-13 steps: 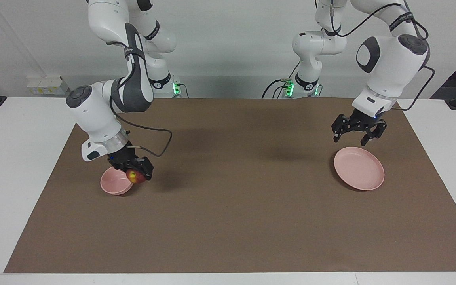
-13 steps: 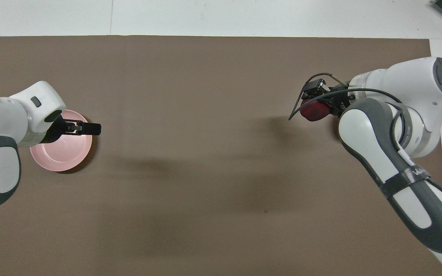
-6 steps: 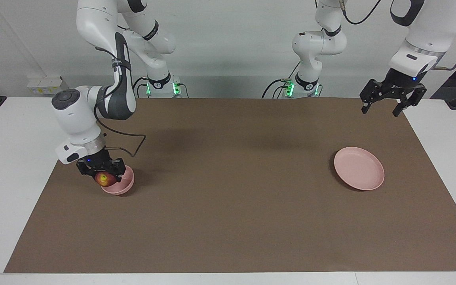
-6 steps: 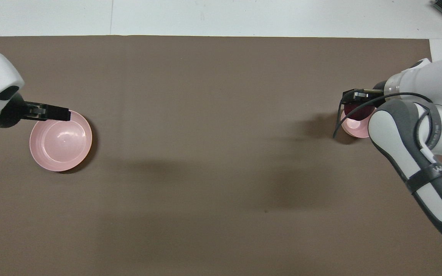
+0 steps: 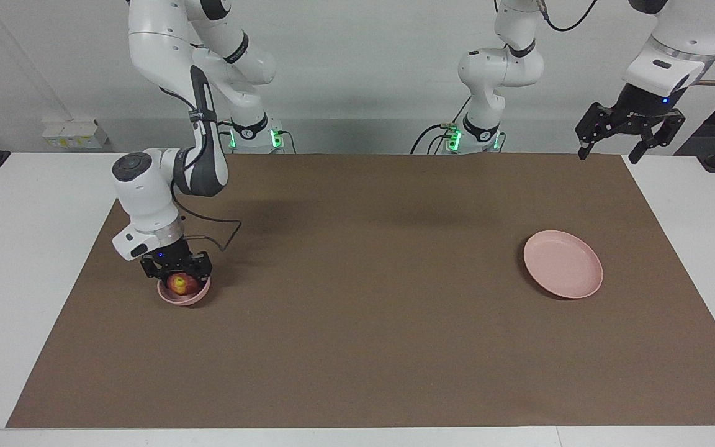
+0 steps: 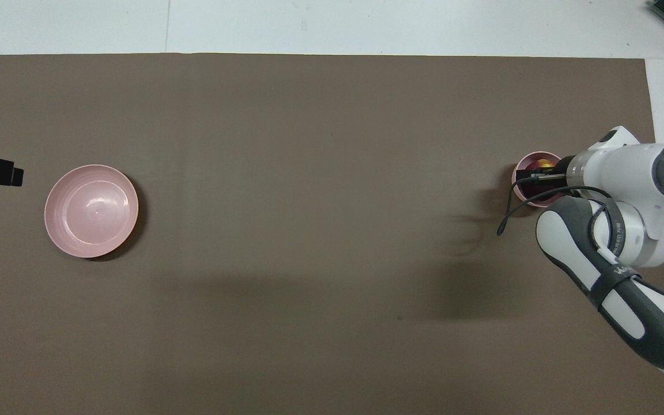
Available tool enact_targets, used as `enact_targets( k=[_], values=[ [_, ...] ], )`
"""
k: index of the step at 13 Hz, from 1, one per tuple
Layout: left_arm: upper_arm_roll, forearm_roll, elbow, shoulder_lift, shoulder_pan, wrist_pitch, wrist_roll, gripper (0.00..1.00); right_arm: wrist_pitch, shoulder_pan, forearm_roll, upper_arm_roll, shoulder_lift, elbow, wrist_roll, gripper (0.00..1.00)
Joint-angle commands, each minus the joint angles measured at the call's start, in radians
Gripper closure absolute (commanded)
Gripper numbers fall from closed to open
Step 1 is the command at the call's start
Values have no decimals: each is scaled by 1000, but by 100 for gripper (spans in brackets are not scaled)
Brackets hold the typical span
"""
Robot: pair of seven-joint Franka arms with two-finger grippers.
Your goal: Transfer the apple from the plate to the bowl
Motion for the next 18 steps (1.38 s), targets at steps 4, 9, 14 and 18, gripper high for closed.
enact_targets(
  k=[4, 9, 14, 18],
  values=[
    [14, 13, 30, 10, -7, -24, 6, 0, -325, -5, -18, 10, -103, 126, -14, 0],
    [13, 18, 29, 5, -4, -53, -2, 0, -677, -1, -3, 13, -186, 286, 54, 0],
    [11, 24, 6, -4, 14, -75, -2, 0, -890, 48, 17, 25, -308, 335, 157, 0],
    [11, 24, -19, -18, 13, -73, -2, 0, -1007, 45, 48, 28, -297, 439, 191, 0]
  ],
)
